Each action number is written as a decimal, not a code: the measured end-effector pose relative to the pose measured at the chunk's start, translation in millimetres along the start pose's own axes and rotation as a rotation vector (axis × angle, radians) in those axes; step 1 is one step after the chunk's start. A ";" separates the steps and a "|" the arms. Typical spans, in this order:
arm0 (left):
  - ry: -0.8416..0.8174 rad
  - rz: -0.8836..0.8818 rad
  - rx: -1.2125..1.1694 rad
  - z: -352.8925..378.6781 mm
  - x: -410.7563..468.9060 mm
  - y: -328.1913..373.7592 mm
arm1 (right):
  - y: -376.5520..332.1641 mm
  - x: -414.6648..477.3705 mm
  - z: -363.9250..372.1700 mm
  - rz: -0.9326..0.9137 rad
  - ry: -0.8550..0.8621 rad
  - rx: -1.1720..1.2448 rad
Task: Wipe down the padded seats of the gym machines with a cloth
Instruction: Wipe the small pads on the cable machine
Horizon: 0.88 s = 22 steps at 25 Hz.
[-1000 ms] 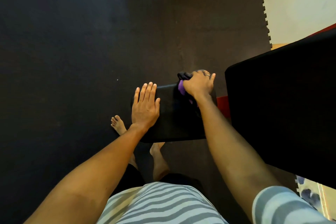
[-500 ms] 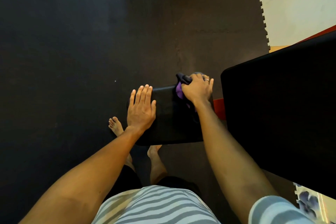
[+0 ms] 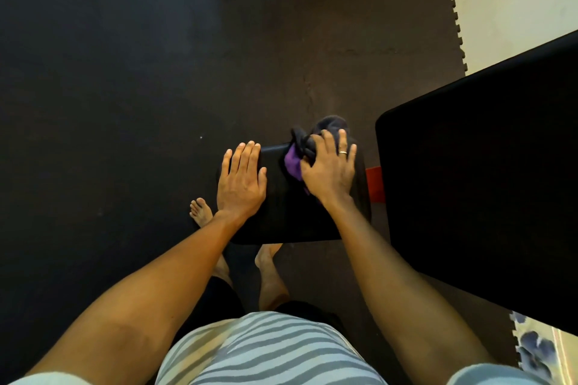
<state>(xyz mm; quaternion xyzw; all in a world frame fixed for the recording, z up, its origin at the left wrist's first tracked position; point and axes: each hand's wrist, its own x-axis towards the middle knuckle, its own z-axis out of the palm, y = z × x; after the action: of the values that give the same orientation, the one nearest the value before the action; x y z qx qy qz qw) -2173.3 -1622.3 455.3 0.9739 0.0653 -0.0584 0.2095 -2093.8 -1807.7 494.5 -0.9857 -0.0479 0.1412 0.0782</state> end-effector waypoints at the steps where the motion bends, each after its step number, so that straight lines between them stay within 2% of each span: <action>1: 0.000 -0.002 0.001 -0.5 -0.1 1.5 | 4.4 -1.1 0.7 0.054 0.007 0.016; 3: -0.006 -0.006 -0.001 -0.6 0.9 1.8 | -9.1 -0.2 5.7 0.091 -0.014 0.056; 4: -0.007 -0.009 -0.004 -0.4 0.8 0.6 | -22.2 -2.7 8.5 0.054 -0.034 0.064; 7: -0.004 0.004 -0.017 1.8 -5.7 -3.5 | -43.0 -35.9 22.4 -0.194 -0.069 0.058; 11: 0.026 -0.052 -0.093 3.2 -17.9 0.4 | 8.4 -76.8 25.5 -0.404 -0.081 0.119; 12: 0.028 -0.068 -0.108 2.8 -21.7 0.2 | 19.8 -78.0 20.7 -0.368 -0.060 0.153; 15: 0.046 -0.122 -0.165 2.0 -33.8 -0.5 | 10.9 -57.7 1.5 -0.080 -0.017 0.294; 17: 0.056 -0.166 -0.198 2.6 -41.7 -0.7 | -19.4 -34.0 -0.5 -0.038 -0.066 0.328; 20: 0.085 -0.242 -0.241 3.6 -50.0 0.8 | -53.2 -30.1 12.7 -0.277 -0.135 0.199; 22: 0.087 -0.280 -0.264 2.5 -57.4 0.0 | -48.4 -53.4 21.7 -0.424 -0.178 0.147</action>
<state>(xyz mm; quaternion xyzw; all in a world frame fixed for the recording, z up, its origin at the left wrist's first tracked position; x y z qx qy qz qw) -2230.0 -1629.2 461.1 0.9209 0.2162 -0.0356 0.3223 -2154.6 -1763.4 496.6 -0.9289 -0.2502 0.2113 0.1730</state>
